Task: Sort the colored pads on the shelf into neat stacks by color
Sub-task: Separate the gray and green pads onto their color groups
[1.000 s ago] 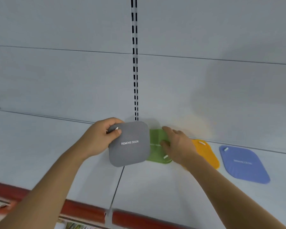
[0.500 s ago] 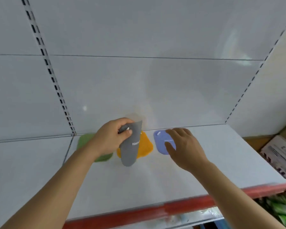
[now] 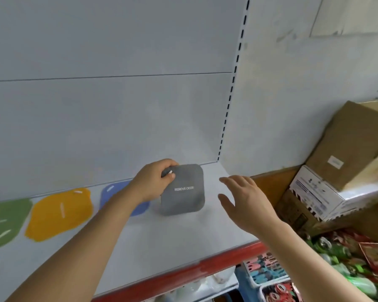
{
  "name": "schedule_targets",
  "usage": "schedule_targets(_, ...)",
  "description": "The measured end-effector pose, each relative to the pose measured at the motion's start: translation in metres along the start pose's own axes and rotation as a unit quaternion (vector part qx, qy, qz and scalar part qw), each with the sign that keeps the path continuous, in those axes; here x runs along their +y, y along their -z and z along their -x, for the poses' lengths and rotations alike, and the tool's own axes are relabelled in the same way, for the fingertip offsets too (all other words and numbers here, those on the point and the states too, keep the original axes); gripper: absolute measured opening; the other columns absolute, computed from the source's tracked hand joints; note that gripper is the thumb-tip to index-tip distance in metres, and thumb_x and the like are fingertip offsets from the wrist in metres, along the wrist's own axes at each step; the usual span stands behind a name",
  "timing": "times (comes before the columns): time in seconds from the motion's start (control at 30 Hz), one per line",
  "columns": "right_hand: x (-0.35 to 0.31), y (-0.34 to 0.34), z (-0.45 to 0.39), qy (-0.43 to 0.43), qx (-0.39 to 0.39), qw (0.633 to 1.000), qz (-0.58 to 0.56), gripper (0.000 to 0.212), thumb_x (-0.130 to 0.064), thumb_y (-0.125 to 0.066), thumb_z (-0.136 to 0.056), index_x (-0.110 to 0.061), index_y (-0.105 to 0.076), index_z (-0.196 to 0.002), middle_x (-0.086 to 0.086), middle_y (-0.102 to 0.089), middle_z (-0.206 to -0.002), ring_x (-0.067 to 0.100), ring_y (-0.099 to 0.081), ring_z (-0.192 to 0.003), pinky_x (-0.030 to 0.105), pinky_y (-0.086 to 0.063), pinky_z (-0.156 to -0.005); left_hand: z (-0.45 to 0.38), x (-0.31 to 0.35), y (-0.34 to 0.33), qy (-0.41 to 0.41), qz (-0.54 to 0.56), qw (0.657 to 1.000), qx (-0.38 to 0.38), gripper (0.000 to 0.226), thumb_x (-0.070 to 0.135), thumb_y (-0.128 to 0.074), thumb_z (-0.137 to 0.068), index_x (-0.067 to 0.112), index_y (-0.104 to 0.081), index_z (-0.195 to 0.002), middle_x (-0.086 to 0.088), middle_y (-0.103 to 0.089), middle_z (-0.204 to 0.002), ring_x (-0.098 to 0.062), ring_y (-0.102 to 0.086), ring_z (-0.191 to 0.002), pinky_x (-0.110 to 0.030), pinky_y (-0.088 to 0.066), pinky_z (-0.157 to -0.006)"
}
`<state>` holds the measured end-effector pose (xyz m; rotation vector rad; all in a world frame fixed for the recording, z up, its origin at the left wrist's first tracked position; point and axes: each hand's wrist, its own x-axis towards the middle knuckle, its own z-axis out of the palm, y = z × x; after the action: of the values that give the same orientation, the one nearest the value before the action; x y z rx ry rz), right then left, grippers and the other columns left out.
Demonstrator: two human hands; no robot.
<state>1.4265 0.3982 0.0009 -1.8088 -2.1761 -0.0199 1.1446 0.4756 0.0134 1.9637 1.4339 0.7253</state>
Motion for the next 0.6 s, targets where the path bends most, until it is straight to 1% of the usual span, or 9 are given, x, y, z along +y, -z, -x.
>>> schedule_targets(0.07, 0.017, 0.0, -0.001, 0.003, -0.013, 1.0, -0.004, 0.051, -0.052, -0.045, -0.105, -0.033, -0.042, -0.152, -0.011, -0.051, -0.152, 0.017, -0.044, -0.143, 0.034, -0.045, -0.111, -0.014, -0.007, -0.02, 0.027, -0.044, 0.999, 0.01, 0.023, 0.02, -0.059, -0.101, 0.037, -0.068, -0.115, 0.011, -0.073, -0.098, -0.018, -0.069, -0.097, -0.04, -0.057, -0.09)
schedule_targets(0.1, 0.023, -0.002, -0.002, 0.009, -0.019, 1.0, -0.007, 0.051, -0.053, -0.044, -0.105, -0.034, -0.042, -0.153, -0.012, -0.05, -0.153, 0.017, -0.044, -0.143, 0.033, -0.045, -0.112, -0.019, -0.01, -0.026, 0.041, -0.061, 0.997, 0.016, 0.024, 0.019, -0.058, -0.101, 0.037, -0.067, -0.116, 0.009, -0.072, -0.098, -0.019, -0.068, -0.097, -0.039, -0.056, -0.09)
schedule_targets(0.23, 0.035, -0.01, -0.011, 0.034, -0.038, 0.999, -0.018, 0.051, -0.052, -0.044, -0.105, -0.032, -0.043, -0.152, -0.011, -0.051, -0.152, 0.017, -0.045, -0.142, 0.032, -0.046, -0.111, -0.032, -0.019, -0.038, 0.088, -0.104, 0.989, 0.061, 0.027, 0.018, -0.057, -0.101, 0.034, -0.066, -0.12, 0.003, -0.073, -0.096, -0.027, -0.067, -0.094, -0.037, -0.055, -0.082)
schedule_targets(0.3, 0.035, -0.015, -0.018, 0.042, -0.041, 0.998, -0.02, 0.051, -0.052, -0.045, -0.105, -0.031, -0.045, -0.151, -0.01, -0.053, -0.151, 0.018, -0.046, -0.141, 0.033, -0.047, -0.109, -0.036, -0.021, -0.04, 0.085, -0.159, 0.981, 0.073, 0.03, 0.019, -0.055, -0.099, 0.034, -0.064, -0.125, 0.001, -0.074, -0.102, -0.03, -0.067, -0.098, -0.04, -0.056, -0.081)
schedule_targets(0.33, 0.034, -0.018, -0.022, 0.045, -0.041, 0.998, -0.02, 0.051, -0.053, -0.045, -0.105, -0.03, -0.045, -0.151, -0.009, -0.053, -0.151, 0.018, -0.047, -0.141, 0.033, -0.048, -0.109, -0.036, -0.021, -0.04, 0.077, -0.186, 0.977, 0.068, 0.033, 0.02, -0.055, -0.099, 0.034, -0.062, -0.128, 0.002, -0.073, -0.109, -0.03, -0.067, -0.102, -0.04, -0.055, -0.083)
schedule_targets(0.43, 0.028, -0.023, -0.033, 0.058, -0.053, 0.997, -0.017, 0.055, -0.056, -0.041, -0.105, -0.029, -0.042, -0.153, -0.007, -0.051, -0.153, 0.02, -0.044, -0.143, 0.035, -0.047, -0.111, -0.035, -0.021, -0.039, 0.059, -0.248, 0.966, 0.038, 0.05, 0.026, -0.06, -0.1, 0.031, -0.051, -0.148, 0.002, -0.062, -0.137, -0.027, -0.061, -0.122, -0.041, -0.054, -0.095)
schedule_targets(0.47, 0.025, -0.025, -0.035, 0.066, -0.058, 0.996, -0.015, 0.057, -0.057, -0.039, -0.105, -0.028, -0.041, -0.153, -0.006, -0.05, -0.154, 0.02, -0.042, -0.145, 0.036, -0.046, -0.113, -0.034, -0.021, -0.038, 0.052, -0.264, 0.963, 0.035, 0.054, 0.028, -0.062, -0.099, 0.029, -0.048, -0.152, 0.001, -0.058, -0.142, -0.028, -0.058, -0.127, -0.042, -0.053, -0.099)
schedule_targets(0.53, 0.019, -0.027, -0.039, 0.082, -0.061, 0.995, -0.01, 0.059, -0.06, -0.035, -0.105, -0.026, -0.041, -0.153, -0.004, -0.049, -0.155, 0.021, -0.041, -0.146, 0.038, -0.045, -0.115, -0.027, -0.019, -0.037, 0.039, -0.292, 0.955, 0.044, 0.055, 0.03, -0.064, -0.099, 0.023, -0.049, -0.151, -0.002, -0.057, -0.143, -0.031, -0.056, -0.129, -0.044, -0.051, -0.101)
schedule_targets(0.6, 0.013, -0.029, -0.043, 0.098, -0.054, 0.994, -0.014, 0.06, -0.062, -0.031, -0.105, -0.024, -0.046, -0.149, -0.002, -0.054, -0.15, 0.023, -0.044, -0.144, 0.04, -0.046, -0.113, -0.016, -0.019, -0.035, 0.02, -0.317, 0.945, 0.071, 0.049, 0.03, -0.062, -0.098, 0.018, -0.056, -0.145, -0.004, -0.062, -0.136, -0.033, -0.058, -0.125, -0.046, -0.052, -0.099)
